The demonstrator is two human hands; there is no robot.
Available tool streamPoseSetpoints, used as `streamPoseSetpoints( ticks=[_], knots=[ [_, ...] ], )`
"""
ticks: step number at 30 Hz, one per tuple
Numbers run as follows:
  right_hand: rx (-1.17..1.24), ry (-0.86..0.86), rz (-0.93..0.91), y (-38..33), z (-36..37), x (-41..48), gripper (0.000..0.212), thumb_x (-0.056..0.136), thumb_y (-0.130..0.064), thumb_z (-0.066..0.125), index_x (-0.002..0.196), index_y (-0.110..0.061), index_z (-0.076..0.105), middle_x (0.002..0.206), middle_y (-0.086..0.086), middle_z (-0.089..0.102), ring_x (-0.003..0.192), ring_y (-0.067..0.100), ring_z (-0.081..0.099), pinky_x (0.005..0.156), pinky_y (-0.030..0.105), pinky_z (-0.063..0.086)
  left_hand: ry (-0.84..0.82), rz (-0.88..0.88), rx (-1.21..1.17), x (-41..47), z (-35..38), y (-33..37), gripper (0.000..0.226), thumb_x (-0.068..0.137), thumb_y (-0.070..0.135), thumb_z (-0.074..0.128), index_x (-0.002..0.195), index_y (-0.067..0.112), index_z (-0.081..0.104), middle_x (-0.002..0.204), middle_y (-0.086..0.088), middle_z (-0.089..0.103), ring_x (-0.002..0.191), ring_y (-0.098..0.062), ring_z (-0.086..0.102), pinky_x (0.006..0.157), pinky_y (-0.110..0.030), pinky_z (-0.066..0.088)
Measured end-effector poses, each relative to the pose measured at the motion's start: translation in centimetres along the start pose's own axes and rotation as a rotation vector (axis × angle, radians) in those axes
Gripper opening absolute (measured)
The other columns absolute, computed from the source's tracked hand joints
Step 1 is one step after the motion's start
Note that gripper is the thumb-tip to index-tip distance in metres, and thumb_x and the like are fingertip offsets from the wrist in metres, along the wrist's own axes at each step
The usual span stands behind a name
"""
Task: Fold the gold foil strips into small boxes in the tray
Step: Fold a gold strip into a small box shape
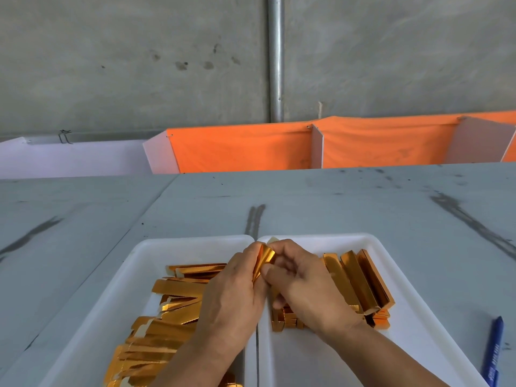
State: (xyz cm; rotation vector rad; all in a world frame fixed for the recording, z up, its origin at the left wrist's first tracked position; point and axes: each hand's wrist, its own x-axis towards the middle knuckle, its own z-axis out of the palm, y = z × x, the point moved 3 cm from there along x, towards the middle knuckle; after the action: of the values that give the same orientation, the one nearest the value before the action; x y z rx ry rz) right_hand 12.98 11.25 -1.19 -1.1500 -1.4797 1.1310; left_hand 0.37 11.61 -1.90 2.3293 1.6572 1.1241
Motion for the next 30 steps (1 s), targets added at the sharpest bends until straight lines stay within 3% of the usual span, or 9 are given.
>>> streamPoseSetpoints(
  ticks=[4,7,11,16,21,26,30],
  knots=[
    [-0.213,0.057,-0.147,-0.5,-0.5,-0.1,0.024,0.095,-0.018,0.062,0.109,-0.038,0.064,0.084,-0.019,0.069,0.077,0.000,0.065,0.069,0.016,0.050,0.024,0.011,-0.026,0.1,-0.2,0.2,0.043,0.095,0.040,0.049,0.136,0.026,0.045,0.110,0.011,0.062,0.094,-0.007,0.061,0.078,-0.025,0.055],
    [-0.240,0.060,-0.163,-0.5,-0.5,-0.2,0.023,0.095,-0.021,0.061,0.111,-0.037,0.064,0.085,-0.021,0.068,0.077,-0.001,0.065,0.068,0.015,0.050,0.037,0.011,-0.032,0.0,-0.2,0.2,0.046,0.094,0.042,0.047,0.137,0.026,0.044,0.111,0.011,0.062,0.095,-0.006,0.062,0.078,-0.021,0.054],
    [-0.141,0.097,-0.111,-0.4,-0.6,-0.2,0.020,0.100,-0.027,0.053,0.108,-0.039,0.067,0.079,-0.009,0.072,0.068,0.014,0.069,0.069,0.033,0.061,0.039,0.020,-0.038,0.0,-0.1,0.2,0.052,0.090,0.055,0.038,0.133,0.027,0.047,0.103,0.015,0.061,0.088,-0.004,0.060,0.073,-0.017,0.052],
    [-0.178,0.159,-0.149,-0.2,-0.8,0.1,0.019,0.100,-0.024,0.052,0.110,-0.039,0.057,0.076,0.002,0.068,0.069,0.022,0.066,0.069,0.045,0.059,0.029,-0.001,-0.031,0.0,0.1,0.1,0.065,0.082,0.065,0.029,0.136,0.030,0.042,0.102,0.015,0.059,0.087,-0.005,0.060,0.073,-0.015,0.051],
    [-0.220,0.134,-0.150,-0.2,-0.7,0.0,0.031,0.101,-0.022,0.053,0.112,-0.049,0.063,0.076,-0.022,0.070,0.066,0.003,0.067,0.066,0.018,0.057,0.032,0.001,-0.048,0.0,0.0,0.1,0.062,0.084,0.062,0.032,0.135,0.029,0.044,0.100,0.016,0.060,0.086,-0.003,0.059,0.072,-0.017,0.053],
    [-0.164,0.141,-0.089,-0.2,-0.9,-0.1,0.028,0.100,-0.023,0.055,0.114,-0.042,0.069,0.078,-0.017,0.072,0.062,0.009,0.067,0.066,0.025,0.060,0.012,0.015,-0.044,-0.1,0.0,0.0,0.057,0.087,0.060,0.035,0.133,0.029,0.047,0.097,0.016,0.059,0.084,-0.003,0.059,0.071,-0.021,0.053],
    [-0.068,0.196,-0.091,-0.8,-1.3,-0.1,0.023,0.102,-0.032,0.050,0.113,-0.047,0.062,0.075,-0.007,0.072,0.059,0.011,0.068,0.060,0.022,0.057,0.009,0.021,-0.043,0.0,-0.1,0.4,0.058,0.085,0.066,0.034,0.128,0.030,0.047,0.090,0.017,0.055,0.078,-0.004,0.056,0.064,-0.013,0.046]
  ],
)
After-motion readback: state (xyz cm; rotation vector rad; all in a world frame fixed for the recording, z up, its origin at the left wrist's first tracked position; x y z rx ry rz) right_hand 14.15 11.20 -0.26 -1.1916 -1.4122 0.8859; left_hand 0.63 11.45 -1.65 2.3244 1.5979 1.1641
